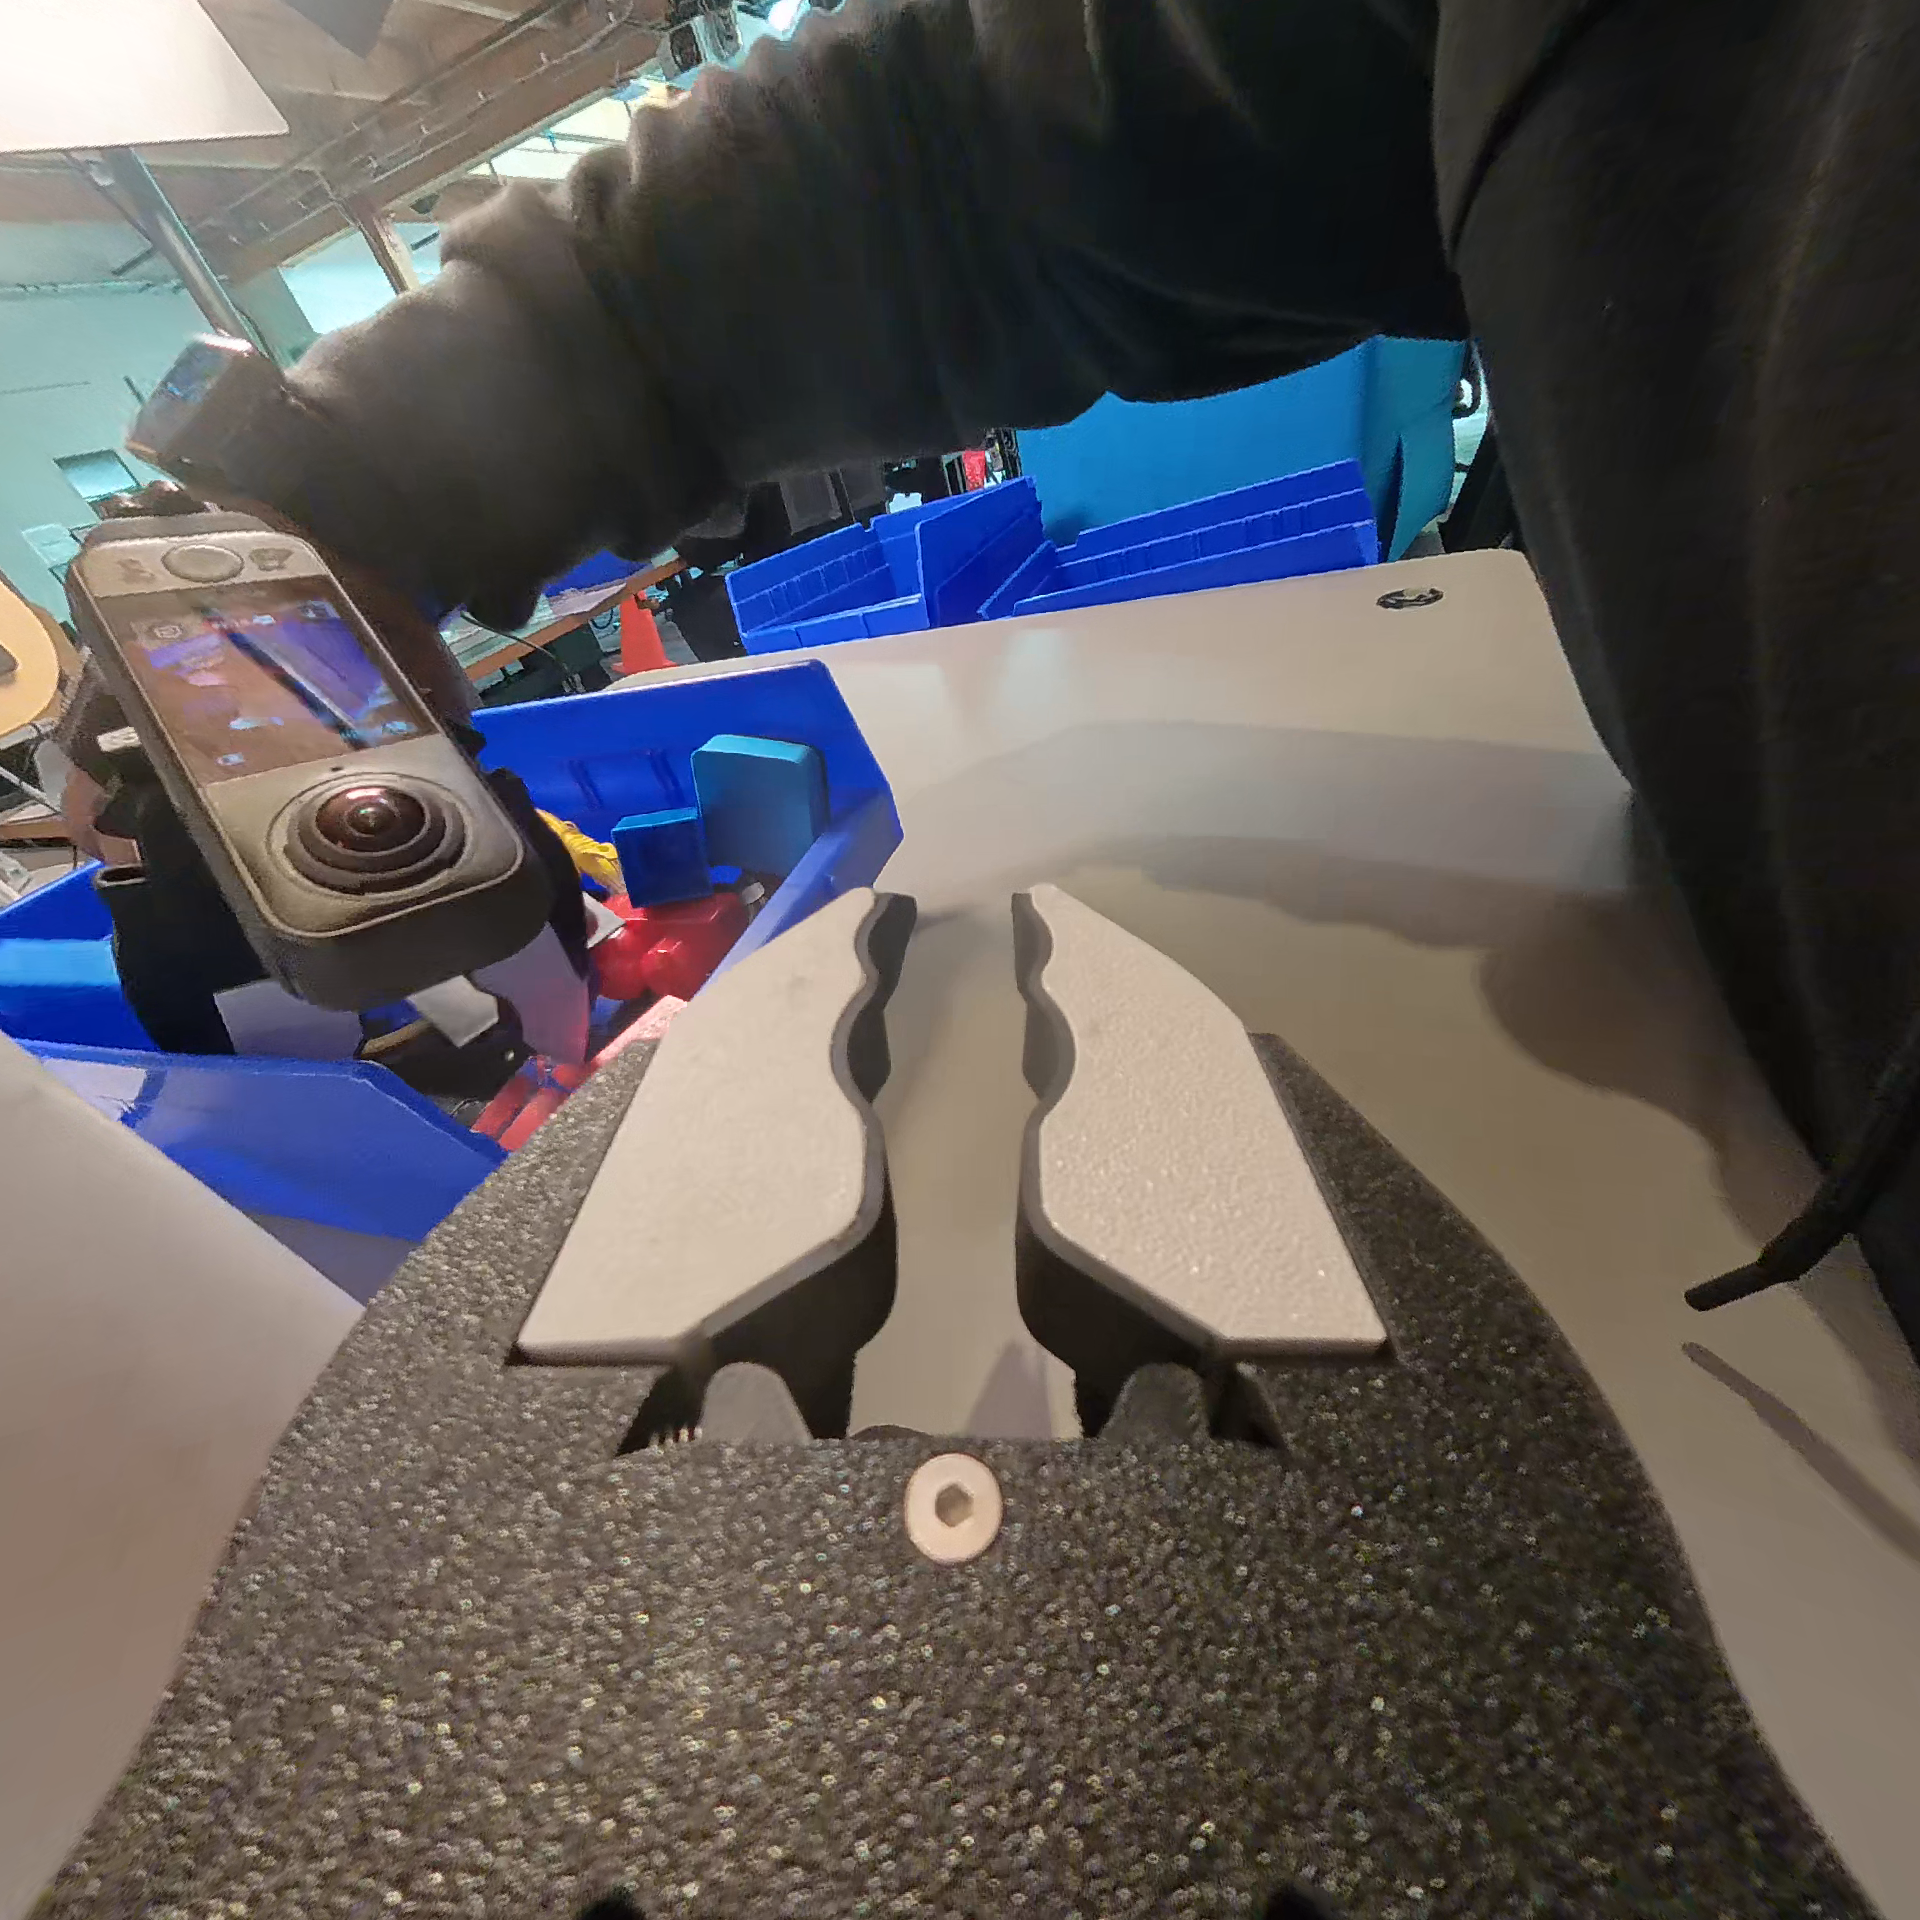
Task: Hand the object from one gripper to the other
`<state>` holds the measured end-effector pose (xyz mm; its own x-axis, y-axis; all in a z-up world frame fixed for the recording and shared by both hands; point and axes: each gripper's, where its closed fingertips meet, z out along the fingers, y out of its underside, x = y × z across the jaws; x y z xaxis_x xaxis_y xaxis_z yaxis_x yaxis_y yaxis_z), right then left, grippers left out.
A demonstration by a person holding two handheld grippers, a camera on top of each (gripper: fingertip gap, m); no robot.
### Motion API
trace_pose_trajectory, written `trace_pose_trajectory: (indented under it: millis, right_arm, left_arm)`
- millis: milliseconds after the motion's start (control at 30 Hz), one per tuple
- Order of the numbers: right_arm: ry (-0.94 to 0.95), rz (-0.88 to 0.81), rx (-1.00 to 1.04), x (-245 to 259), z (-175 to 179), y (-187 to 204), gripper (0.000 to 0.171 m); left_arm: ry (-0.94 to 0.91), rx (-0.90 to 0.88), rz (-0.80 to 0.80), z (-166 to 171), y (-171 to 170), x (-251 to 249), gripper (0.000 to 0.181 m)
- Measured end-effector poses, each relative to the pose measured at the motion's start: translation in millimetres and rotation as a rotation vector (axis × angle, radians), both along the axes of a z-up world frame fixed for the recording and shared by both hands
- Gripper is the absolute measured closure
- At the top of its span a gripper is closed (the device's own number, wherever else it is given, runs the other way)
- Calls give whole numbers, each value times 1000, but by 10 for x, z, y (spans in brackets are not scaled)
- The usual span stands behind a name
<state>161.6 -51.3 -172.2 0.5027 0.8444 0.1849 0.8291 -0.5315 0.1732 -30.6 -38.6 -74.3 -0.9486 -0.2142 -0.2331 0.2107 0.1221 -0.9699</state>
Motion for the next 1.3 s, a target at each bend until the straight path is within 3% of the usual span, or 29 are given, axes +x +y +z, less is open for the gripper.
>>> trace_pose_trajectory:
  millis: [33,233,267,333,467,633,867,1000,1133,1300]
  right_arm:
    - [-8,-6,18,9,5,27,121]
    - [-21,-49,141,-18,76,57,130]
    - [-22,-55,173,-36,114,69,137]
    - [-26,-67,244,-59,216,101,171]
    - [-108,-76,279,38,286,22,171]
    - [-147,-154,307,100,263,87,143]
    - [-118,-342,308,31,186,136,138]
    - [-198,-412,281,165,109,97,136]
    - [-309,-454,312,274,162,106,126]
    - [-485,-498,514,457,398,113,131]
  left_arm:
    - [-3,-2,2,4,2,2,160]
    - [-4,-10,16,16,33,26,161]
    - [-4,-11,16,18,34,28,161]
    - [-1,-14,11,22,28,20,161]
    - [-5,-4,-2,6,0,-15,161]
    - [-30,18,9,-24,-11,-17,161]
    - [-41,14,18,-5,9,-16,161]
    - [-51,31,16,-34,-26,-39,161]
    - [-110,113,123,-150,-34,98,160]
    - [-111,184,208,-253,-73,203,155]
